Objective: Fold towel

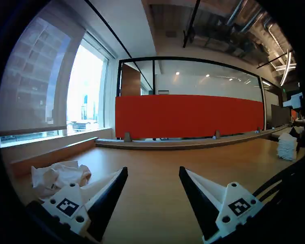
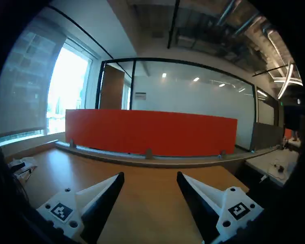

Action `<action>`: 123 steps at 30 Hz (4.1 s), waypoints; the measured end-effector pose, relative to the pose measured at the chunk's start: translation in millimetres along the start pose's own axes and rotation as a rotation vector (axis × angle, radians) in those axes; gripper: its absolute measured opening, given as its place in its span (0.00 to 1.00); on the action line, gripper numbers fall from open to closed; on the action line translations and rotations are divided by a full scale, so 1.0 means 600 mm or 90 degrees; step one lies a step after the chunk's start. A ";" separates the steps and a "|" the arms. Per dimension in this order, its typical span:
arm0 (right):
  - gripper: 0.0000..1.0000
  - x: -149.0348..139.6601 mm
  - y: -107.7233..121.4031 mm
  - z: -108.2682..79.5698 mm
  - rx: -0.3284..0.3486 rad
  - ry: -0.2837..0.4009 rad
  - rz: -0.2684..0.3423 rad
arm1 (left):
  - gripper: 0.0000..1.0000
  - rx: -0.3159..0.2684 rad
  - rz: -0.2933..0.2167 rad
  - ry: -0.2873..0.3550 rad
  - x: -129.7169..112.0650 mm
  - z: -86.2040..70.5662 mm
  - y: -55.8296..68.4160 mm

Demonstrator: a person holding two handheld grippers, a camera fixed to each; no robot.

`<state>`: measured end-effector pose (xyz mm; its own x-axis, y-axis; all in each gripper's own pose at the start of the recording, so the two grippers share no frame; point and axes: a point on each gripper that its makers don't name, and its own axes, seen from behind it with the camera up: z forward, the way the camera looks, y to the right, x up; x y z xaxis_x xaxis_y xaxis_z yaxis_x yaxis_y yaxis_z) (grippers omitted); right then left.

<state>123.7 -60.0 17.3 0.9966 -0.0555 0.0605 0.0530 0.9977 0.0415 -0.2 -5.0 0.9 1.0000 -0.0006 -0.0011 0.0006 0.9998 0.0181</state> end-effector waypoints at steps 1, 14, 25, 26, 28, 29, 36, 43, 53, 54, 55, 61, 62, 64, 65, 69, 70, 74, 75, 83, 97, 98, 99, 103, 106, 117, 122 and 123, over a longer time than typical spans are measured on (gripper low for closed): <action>1.00 0.003 0.003 -0.001 0.001 0.003 0.003 | 0.93 0.000 0.000 0.000 0.000 0.000 0.000; 1.00 0.006 0.054 -0.003 -0.013 0.033 0.010 | 0.94 0.000 0.000 0.000 0.000 0.000 0.001; 1.00 -0.031 0.078 -0.012 -0.024 0.033 0.012 | 0.93 0.000 0.000 0.000 0.000 0.000 0.001; 1.00 -0.034 0.080 -0.012 -0.025 0.034 0.014 | 0.94 0.000 0.000 0.000 0.000 0.000 0.001; 1.00 -0.042 0.084 -0.011 -0.027 0.036 0.019 | 0.94 0.000 0.000 0.000 0.000 0.000 0.001; 1.00 -0.046 0.086 -0.010 -0.028 0.037 0.022 | 0.94 0.000 0.000 0.000 0.000 0.000 0.001; 1.00 -0.083 0.099 -0.009 -0.034 0.038 0.041 | 0.94 0.000 0.000 0.000 0.000 0.000 0.001; 1.00 -0.124 0.104 -0.011 -0.033 0.033 0.042 | 0.94 0.000 0.000 0.000 0.000 0.000 0.001; 1.00 -0.171 0.105 -0.013 -0.035 0.030 0.048 | 0.94 0.000 0.000 0.000 0.001 0.000 0.001; 1.00 -0.174 0.104 -0.013 -0.034 0.031 0.051 | 0.94 0.000 0.000 0.000 0.001 0.000 0.001; 1.00 -0.177 0.103 -0.013 -0.031 0.030 0.054 | 0.93 0.000 0.000 0.000 0.001 0.000 0.001; 1.00 -0.200 0.099 -0.011 -0.026 0.023 0.070 | 0.94 0.000 0.000 0.000 0.000 0.000 0.001; 1.00 -0.203 0.098 -0.010 -0.026 0.021 0.071 | 0.94 0.000 0.000 0.000 0.000 0.000 0.001; 1.00 -0.208 0.097 -0.011 -0.025 0.020 0.069 | 0.94 0.000 0.000 0.000 0.000 0.000 0.001; 1.00 -0.211 0.097 -0.011 -0.025 0.019 0.067 | 0.94 0.000 0.000 0.000 0.000 0.000 0.001; 1.00 -0.214 0.096 -0.012 -0.026 0.023 0.056 | 0.93 0.000 0.000 0.000 0.000 0.000 0.001; 1.00 -0.214 0.096 -0.012 -0.027 0.025 0.055 | 0.93 0.000 0.000 0.000 0.000 0.000 0.001; 1.00 -0.218 0.093 -0.012 -0.027 0.031 0.050 | 0.94 0.000 0.000 0.000 0.000 0.001 0.001; 1.00 -0.219 0.093 -0.012 -0.027 0.032 0.048 | 0.94 0.000 0.000 0.000 0.000 0.001 0.001; 1.00 -0.213 0.088 -0.017 -0.023 0.037 0.035 | 0.94 0.000 0.000 0.000 0.000 0.000 0.001; 1.00 -0.213 0.086 -0.020 -0.020 0.040 0.034 | 0.94 0.000 0.000 0.000 0.001 0.000 0.001; 1.00 -0.213 0.086 -0.020 -0.020 0.040 0.034 | 0.94 0.000 0.000 0.000 0.001 0.000 0.001; 1.00 -0.213 0.086 -0.020 -0.020 0.040 0.034 | 0.94 0.000 0.000 0.000 0.001 0.000 0.001; 1.00 -0.212 0.086 -0.021 -0.020 0.039 0.034 | 0.94 0.000 0.000 0.000 0.001 0.000 0.001; 1.00 -0.212 0.085 -0.021 -0.020 0.039 0.034 | 0.94 0.000 0.000 0.000 0.001 0.000 0.001; 1.00 -0.212 0.085 -0.020 -0.020 0.039 0.034 | 0.94 0.000 0.000 0.000 0.001 -0.001 0.001; 1.00 -0.212 0.085 -0.020 -0.020 0.039 0.034 | 0.94 0.000 0.000 0.000 0.000 0.000 0.001; 1.00 -0.212 0.085 -0.020 -0.020 0.039 0.034 | 0.94 0.000 0.000 0.000 0.000 0.000 0.001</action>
<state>0.6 -1.4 -0.4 1.0000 -0.0002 0.0003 0.0002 1.0000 0.0078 -0.2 -4.7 0.9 1.0000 -0.0006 -0.0012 0.0007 0.9998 0.0181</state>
